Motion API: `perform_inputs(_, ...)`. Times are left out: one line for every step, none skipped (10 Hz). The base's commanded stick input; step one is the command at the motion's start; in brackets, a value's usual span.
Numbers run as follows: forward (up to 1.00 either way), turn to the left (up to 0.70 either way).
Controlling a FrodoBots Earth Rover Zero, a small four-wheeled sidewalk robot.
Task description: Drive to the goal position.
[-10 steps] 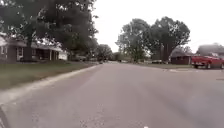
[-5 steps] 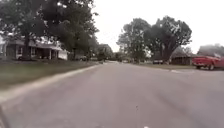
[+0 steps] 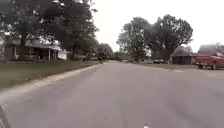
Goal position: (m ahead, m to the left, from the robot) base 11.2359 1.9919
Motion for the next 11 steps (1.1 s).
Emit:
perform_inputs(0.7, 0.0)
perform_inputs(0.7, 0.0)
perform_inputs(0.7, 0.0)
perform_inputs(0.7, 0.0)
perform_inputs(0.7, 0.0)
perform_inputs(0.7, 0.0)
perform_inputs(0.7, 0.0)
perform_inputs(0.7, 0.0)
perform_inputs(0.7, 0.0)
perform_inputs(0.7, 0.0)
perform_inputs(0.7, 0.0)
